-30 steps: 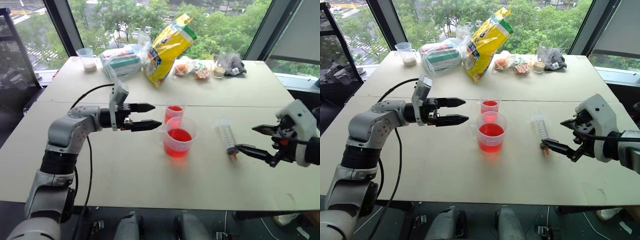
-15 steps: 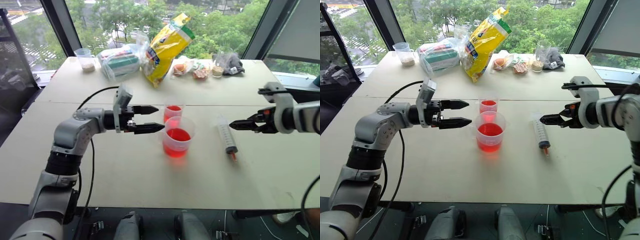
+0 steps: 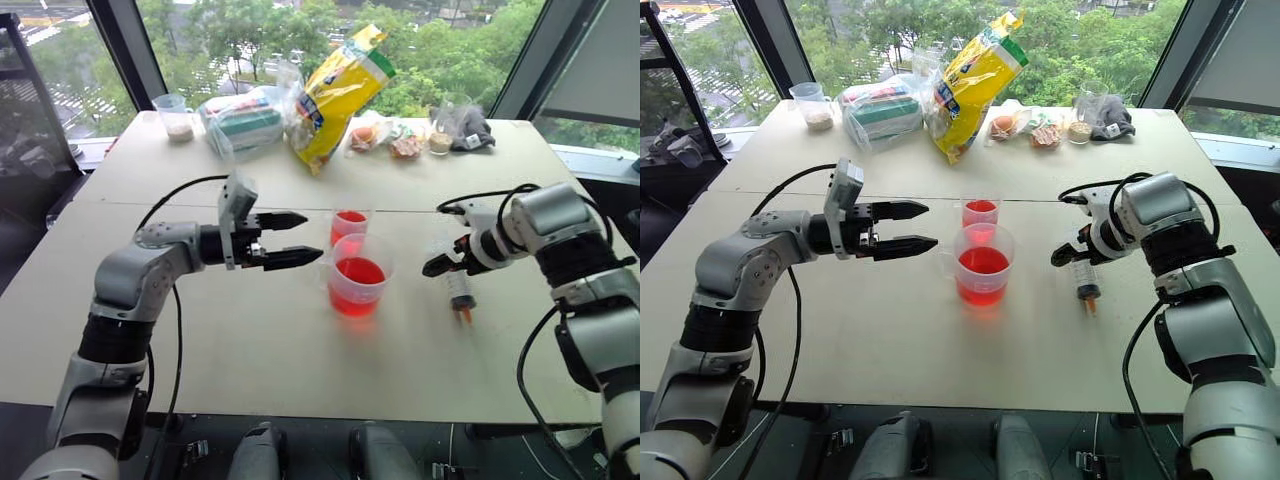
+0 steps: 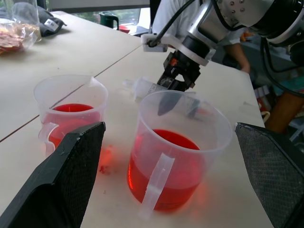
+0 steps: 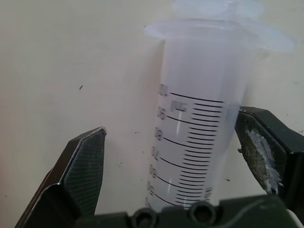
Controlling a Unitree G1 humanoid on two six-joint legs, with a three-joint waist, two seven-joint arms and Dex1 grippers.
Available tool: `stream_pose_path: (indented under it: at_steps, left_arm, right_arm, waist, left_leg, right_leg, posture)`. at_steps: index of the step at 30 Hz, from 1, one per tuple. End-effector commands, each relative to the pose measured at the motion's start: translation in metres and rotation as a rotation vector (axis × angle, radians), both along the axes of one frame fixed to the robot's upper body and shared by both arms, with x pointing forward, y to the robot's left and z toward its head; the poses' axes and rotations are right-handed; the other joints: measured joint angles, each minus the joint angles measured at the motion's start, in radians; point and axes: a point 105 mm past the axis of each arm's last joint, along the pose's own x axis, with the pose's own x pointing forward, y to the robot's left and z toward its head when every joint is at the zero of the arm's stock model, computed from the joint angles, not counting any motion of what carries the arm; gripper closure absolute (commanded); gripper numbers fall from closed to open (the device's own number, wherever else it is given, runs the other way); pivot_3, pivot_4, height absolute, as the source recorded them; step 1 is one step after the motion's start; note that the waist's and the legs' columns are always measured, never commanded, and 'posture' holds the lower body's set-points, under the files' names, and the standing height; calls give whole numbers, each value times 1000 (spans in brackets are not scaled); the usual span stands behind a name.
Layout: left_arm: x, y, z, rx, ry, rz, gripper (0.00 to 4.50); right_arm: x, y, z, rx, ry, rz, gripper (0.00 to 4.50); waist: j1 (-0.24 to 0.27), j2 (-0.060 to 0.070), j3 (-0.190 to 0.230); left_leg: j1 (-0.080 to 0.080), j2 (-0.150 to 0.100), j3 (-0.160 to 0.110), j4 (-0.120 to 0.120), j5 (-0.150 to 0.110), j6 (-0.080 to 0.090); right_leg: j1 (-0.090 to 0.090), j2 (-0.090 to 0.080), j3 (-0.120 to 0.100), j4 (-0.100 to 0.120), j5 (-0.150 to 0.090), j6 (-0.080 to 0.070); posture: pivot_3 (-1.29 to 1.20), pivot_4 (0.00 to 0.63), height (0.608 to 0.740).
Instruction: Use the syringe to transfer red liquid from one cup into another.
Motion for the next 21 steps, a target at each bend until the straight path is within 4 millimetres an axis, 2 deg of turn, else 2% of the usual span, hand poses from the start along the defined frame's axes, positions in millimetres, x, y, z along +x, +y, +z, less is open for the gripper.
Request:
stream_pose_path:
  at_steps: [1, 4, 5, 7, 10, 12, 14, 17, 20, 21]
  left_arm:
    - [-5, 7, 11, -12, -56, 19, 0]
    - [-6, 8, 12, -8, -56, 29, 0]
    - [-6, 8, 13, -7, -60, 30, 0]
    - [-4, 8, 14, 0, -68, 31, 0]
    - [-3, 7, 15, 2, -71, 31, 0]
    - [-2, 7, 16, 4, -73, 24, 0]
    - [0, 7, 18, 10, -76, 19, 0]
    - [5, 5, 22, 11, -83, 9, 0]
    - [8, 2, 25, 15, -87, -16, 0]
    - [9, 1, 25, 18, -89, -23, 0]
  right_arm:
    - [6, 3, 4, -14, -19, 17, 31]
    - [9, 9, 0, -15, -9, 31, 31]
    - [10, 11, -1, -17, -6, 42, 269]
    - [10, 14, -2, -23, -1, 54, 892]
    - [10, 18, -5, -16, 11, 56, 2319]
    - [7, 19, -5, -11, 19, 57, 3021]
    - [7, 16, -1, -29, -3, 53, 3037]
    - [8, 12, 17, -49, -110, 65, 3037]
    - [10, 23, 58, 8, -350, 99, 3037]
    - [10, 31, 79, 53, -470, 128, 3037]
  waist:
    - [-2, 0, 0]
    - [-4, 0, 0]
    - [-4, 0, 0]
    - [-5, 0, 0]
    - [-6, 0, 0]
    - [-6, 0, 0]
    - [-5, 0, 0]
    - [-2, 0, 0]
    - [0, 0, 0]
    - [0, 0, 0]
  left_leg:
    - [0, 0, 0, 0, 0, 0]
    - [1, 0, 0, 0, 0, 0]
    - [1, 0, 0, 0, 0, 0]
    - [2, 0, 0, 1, 0, 0]
    - [3, 0, 0, 1, 0, 0]
    - [3, 0, 0, 0, 0, 0]
    - [3, 1, 0, 0, 0, 0]
    - [2, 0, 0, 0, 0, 0]
    - [2, 0, 0, 0, 0, 0]
    - [1, 0, 0, 0, 0, 0]
  right_leg:
    - [0, 0, 0, 0, 0, 0]
    - [0, 0, 0, 0, 0, 0]
    - [1, 0, 0, 1, 0, 0]
    - [1, 0, 0, 1, 0, 0]
    - [2, 0, 0, 1, 0, 0]
    - [2, 1, 0, 1, 0, 0]
    - [2, 1, 0, 1, 0, 0]
    - [2, 1, -1, 1, 0, 0]
    - [1, 0, -1, 1, 0, 0]
    - [1, 0, -1, 1, 0, 0]
  posture:
    - [0, 150, 740]
    - [0, 150, 740]
    - [0, 150, 740]
    - [0, 150, 740]
    - [0, 150, 740]
    - [0, 150, 740]
    - [0, 150, 740]
    - [0, 150, 740]
    - [0, 150, 740]
    - [0, 150, 740]
